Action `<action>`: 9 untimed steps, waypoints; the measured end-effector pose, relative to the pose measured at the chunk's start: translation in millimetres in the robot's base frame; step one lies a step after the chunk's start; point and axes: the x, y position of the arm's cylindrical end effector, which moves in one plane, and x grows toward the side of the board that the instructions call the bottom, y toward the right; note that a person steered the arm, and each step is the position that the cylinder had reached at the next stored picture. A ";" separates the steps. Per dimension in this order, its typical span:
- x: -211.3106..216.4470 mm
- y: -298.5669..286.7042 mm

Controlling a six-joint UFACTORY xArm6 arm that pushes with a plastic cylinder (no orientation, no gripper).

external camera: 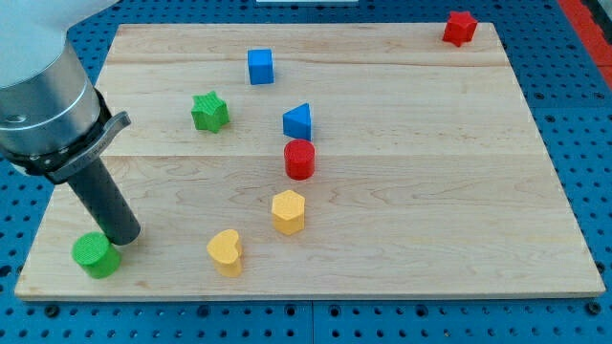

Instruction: Move the green circle to bottom left corner

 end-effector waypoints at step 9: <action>26.8 -30.1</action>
